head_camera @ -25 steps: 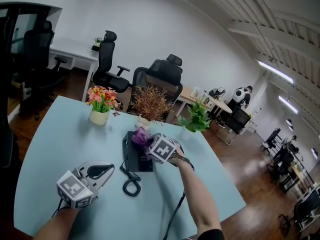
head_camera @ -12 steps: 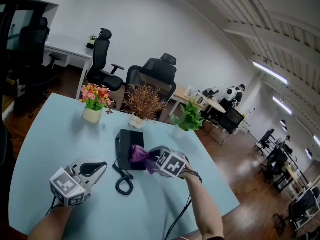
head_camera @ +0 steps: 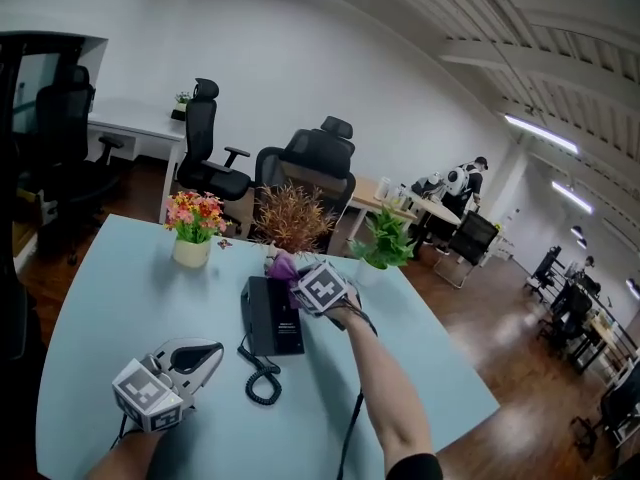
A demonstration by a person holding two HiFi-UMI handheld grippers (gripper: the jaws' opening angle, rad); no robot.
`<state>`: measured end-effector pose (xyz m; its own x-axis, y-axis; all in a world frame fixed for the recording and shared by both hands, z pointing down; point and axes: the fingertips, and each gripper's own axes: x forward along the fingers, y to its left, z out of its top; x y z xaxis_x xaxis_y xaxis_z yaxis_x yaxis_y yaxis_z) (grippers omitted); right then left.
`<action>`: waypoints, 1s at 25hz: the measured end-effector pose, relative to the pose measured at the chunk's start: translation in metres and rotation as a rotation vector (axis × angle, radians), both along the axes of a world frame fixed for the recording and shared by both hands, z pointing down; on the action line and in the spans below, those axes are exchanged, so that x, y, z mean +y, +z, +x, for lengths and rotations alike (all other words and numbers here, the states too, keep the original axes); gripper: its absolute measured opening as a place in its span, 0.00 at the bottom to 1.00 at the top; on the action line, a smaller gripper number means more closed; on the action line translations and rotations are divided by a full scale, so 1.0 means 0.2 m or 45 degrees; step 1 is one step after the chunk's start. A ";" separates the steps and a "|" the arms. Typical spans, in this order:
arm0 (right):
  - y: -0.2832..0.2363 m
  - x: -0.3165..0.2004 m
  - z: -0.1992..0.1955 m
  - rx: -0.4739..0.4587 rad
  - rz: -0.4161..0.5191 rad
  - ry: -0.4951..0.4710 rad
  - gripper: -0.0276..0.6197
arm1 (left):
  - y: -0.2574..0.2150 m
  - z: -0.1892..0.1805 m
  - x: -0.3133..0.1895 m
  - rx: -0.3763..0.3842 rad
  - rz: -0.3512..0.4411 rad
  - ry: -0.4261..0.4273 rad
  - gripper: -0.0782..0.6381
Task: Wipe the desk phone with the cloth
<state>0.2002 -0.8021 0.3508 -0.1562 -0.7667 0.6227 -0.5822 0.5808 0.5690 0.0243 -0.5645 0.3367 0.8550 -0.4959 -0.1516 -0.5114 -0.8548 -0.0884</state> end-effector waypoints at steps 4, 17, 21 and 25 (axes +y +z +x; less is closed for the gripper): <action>0.10 0.22 -0.01 0.035 -0.148 -0.078 0.15 | 0.00 -0.01 0.00 -0.012 0.003 -0.004 0.10; 0.29 1.21 0.09 -0.059 -0.247 -0.197 0.15 | -0.04 0.04 0.13 0.002 -0.003 -0.013 0.10; -0.07 1.64 0.16 -0.688 0.001 -0.197 0.15 | -0.08 0.15 0.32 -0.030 0.040 0.021 0.10; -0.38 2.18 0.32 -1.182 0.243 -0.202 0.15 | -0.24 0.26 0.59 0.039 0.119 0.124 0.10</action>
